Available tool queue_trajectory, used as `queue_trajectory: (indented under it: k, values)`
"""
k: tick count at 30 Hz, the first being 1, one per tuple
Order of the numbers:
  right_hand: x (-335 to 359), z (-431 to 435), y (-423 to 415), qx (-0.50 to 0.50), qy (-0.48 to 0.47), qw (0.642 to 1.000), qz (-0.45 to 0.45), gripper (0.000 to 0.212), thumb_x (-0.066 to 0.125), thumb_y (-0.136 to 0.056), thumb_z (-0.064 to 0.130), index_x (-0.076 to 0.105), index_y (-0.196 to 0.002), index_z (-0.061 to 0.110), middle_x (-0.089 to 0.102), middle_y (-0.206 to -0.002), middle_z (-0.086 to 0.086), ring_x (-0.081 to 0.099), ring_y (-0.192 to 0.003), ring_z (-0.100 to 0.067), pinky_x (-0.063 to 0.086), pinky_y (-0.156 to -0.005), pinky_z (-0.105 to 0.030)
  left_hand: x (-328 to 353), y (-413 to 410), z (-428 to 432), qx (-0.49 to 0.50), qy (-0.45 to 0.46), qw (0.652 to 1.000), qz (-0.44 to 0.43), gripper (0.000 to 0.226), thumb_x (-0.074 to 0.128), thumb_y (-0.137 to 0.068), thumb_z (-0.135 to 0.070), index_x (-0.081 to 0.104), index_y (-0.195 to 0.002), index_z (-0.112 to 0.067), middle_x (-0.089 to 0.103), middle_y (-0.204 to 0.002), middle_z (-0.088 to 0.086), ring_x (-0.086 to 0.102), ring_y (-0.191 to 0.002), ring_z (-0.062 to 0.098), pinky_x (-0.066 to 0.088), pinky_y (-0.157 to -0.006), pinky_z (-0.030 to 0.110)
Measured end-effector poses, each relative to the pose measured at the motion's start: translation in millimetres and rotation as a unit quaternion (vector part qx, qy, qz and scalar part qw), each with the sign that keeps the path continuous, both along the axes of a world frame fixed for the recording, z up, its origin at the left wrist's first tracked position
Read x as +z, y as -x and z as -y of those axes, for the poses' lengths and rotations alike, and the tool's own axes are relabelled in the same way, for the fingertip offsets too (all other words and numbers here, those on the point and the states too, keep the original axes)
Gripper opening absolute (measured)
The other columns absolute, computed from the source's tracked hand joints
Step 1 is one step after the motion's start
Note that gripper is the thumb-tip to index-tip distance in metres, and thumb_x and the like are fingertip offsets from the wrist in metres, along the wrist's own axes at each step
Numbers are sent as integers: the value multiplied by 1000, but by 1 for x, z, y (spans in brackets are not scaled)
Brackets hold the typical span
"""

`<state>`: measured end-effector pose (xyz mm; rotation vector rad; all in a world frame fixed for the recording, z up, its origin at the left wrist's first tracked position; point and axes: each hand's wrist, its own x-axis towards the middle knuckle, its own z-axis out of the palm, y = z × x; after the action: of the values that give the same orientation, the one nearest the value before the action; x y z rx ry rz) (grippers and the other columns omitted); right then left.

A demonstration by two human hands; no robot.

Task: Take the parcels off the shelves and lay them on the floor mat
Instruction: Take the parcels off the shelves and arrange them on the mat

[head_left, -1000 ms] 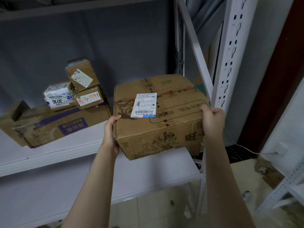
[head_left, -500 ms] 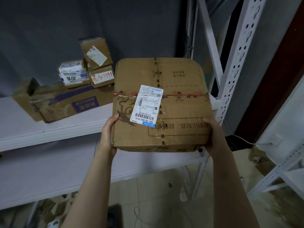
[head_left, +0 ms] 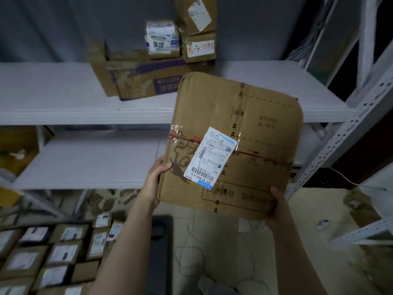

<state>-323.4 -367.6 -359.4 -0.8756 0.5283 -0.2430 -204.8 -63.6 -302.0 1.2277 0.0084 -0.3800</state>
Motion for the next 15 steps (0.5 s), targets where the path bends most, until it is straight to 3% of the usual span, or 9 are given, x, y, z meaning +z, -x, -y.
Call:
queue_trajectory:
  k: [3,6,7,9,13,15]
  values:
    - [-29,-32,4,52,-44,997,-44,38,51,-82,21,69,-115,15,74,-112,-9,70,-99,-30,61,-77,-52,-22,16,-45,21,-13,1000,-5,75,73,-63,-36,57,-132,-13,66,-122,18,65,-103,35,53,-84,46]
    - [-54,-72,10,137,-74,983,-94,33,67,-77,16,77,-108,11,74,-108,-13,72,-95,-32,61,-73,-51,-39,33,-91,64,-43,997,-25,83,76,-57,-37,56,-134,-11,66,-121,19,65,-103,35,52,-82,43]
    - [-62,-86,11,154,-85,976,-128,43,73,-73,16,73,-115,7,73,-110,-16,71,-97,-35,58,-78,-54,-44,40,-105,77,-56,995,-37,84,77,-56,-39,57,-133,-11,67,-119,19,65,-103,36,53,-84,43]
    - [-78,-113,13,189,-79,961,-187,55,66,-76,17,60,-129,3,71,-113,-19,69,-100,-36,53,-87,-56,-57,56,-133,102,-82,989,-66,82,77,-57,-41,59,-131,-9,68,-118,20,65,-106,39,51,-92,49]
    - [-105,-160,7,264,-69,928,-253,48,59,-80,23,59,-125,6,73,-110,-18,74,-93,-31,60,-71,-44,-82,90,-183,170,-82,972,-139,68,70,-70,-30,56,-128,3,63,-121,29,63,-102,40,50,-92,47]
    - [-118,-180,2,295,-88,914,-264,47,61,-80,24,61,-123,6,72,-111,-19,73,-93,-32,61,-69,-45,-94,108,-203,197,-86,962,-169,67,71,-72,-35,59,-127,1,63,-125,26,61,-112,42,45,-103,52]
